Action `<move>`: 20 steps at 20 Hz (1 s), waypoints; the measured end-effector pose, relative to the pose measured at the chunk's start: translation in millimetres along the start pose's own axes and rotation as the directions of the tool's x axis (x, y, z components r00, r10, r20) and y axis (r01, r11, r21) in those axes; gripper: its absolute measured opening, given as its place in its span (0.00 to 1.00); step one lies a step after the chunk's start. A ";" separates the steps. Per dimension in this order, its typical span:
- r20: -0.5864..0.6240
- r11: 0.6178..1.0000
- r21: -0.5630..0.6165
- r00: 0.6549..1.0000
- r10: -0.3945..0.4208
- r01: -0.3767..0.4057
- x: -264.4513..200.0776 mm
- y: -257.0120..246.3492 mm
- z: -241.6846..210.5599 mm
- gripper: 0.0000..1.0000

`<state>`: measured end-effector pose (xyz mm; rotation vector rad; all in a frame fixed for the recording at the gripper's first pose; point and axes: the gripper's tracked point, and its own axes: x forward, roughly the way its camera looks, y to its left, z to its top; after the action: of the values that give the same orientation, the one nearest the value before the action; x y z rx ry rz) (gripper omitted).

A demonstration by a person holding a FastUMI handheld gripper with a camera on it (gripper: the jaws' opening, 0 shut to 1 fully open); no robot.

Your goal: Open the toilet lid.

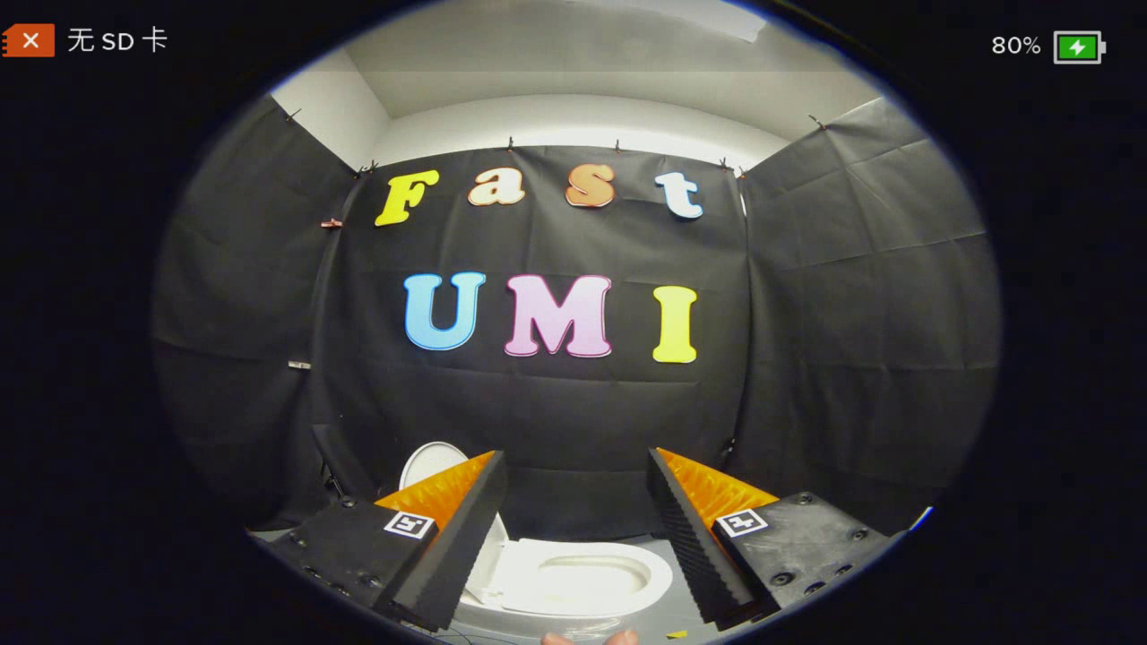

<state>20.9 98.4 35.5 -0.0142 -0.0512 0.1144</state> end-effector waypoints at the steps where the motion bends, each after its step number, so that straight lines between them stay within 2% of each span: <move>1: -0.001 1.000 0.009 1.000 -0.014 0.014 -9.0 -9.1 1.6 0.98; 10: 0.017 0.989 0.030 0.989 -0.148 0.148 -63.8 -82.6 24.8 0.98; 20: 0.030 0.987 0.041 0.987 -0.156 0.155 -81.3 -83.2 24.6 0.98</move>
<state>-51.5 6.7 57.4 0.0299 -0.0825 -0.0405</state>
